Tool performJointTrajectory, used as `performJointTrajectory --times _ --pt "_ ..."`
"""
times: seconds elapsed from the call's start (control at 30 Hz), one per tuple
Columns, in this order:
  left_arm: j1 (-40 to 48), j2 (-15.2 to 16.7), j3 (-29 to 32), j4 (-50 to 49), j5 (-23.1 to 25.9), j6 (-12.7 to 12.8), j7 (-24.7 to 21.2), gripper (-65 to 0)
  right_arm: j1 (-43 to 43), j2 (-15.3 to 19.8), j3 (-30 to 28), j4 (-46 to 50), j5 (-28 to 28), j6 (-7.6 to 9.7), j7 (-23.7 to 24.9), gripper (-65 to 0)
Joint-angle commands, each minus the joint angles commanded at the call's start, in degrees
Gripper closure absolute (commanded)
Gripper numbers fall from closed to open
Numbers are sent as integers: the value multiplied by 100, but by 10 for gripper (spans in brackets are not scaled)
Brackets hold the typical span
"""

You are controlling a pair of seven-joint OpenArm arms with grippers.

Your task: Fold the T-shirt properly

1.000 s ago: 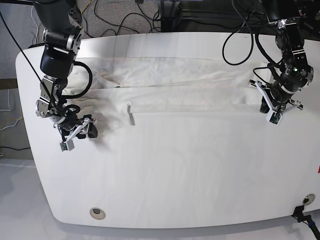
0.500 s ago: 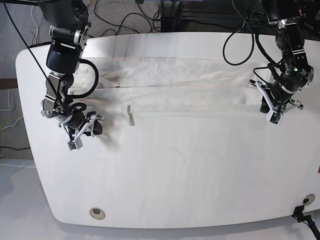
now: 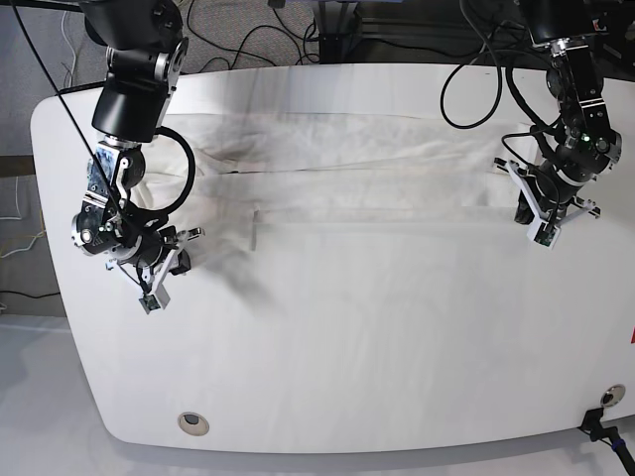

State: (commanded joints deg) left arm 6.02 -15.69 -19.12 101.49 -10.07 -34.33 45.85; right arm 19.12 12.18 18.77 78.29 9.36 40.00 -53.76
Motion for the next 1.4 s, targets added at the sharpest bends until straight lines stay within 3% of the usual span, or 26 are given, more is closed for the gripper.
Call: performJointTrajectory --times 0.4,0.6,1.07,1.1,1.23,1.4 --pt "0 9 9 -62 0 0 0 0 -1354 -580 9 2752 0 0 -1521 0" --pt "0 9 9 -88 0 0 0 0 -1978 -730 9 3358 0 0 -2040 0" --pt "0 9 9 -193 0 0 -9 0 -3024 -686 9 3367 0 0 -2110 0" --pt "0 9 9 -193 9 0 -9 0 -3059 -686 9 3367 0 0 -2110 -10" --pt "0 9 9 -202 9 0 -9 0 -3138 -686 9 3367 0 0 -2110 -152" --pt "0 9 9 -202 9 0 -9 0 -3130 -686 9 3367 0 0 -2119 -212"
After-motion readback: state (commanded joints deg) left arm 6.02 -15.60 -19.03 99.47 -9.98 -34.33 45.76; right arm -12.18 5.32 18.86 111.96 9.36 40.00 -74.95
